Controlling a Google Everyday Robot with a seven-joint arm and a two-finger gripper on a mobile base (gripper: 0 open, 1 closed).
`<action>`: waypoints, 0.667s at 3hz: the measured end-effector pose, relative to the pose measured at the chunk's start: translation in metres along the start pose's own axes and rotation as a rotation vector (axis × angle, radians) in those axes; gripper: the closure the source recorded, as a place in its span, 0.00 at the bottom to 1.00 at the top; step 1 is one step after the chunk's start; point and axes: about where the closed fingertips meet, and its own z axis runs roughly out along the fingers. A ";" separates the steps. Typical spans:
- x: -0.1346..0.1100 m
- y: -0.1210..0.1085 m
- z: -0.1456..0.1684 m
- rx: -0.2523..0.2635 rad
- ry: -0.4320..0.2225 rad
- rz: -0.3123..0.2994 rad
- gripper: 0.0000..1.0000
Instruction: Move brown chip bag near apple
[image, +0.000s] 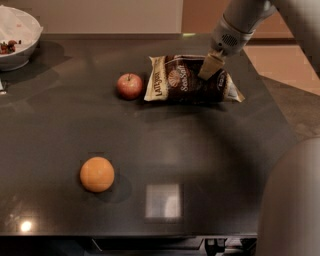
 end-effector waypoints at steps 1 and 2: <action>-0.002 -0.008 0.007 0.001 0.015 0.035 0.59; 0.000 -0.012 0.013 -0.006 0.027 0.053 0.36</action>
Offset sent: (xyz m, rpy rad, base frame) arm 0.0123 -0.0075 -0.0118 -0.0239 0.0621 -0.0688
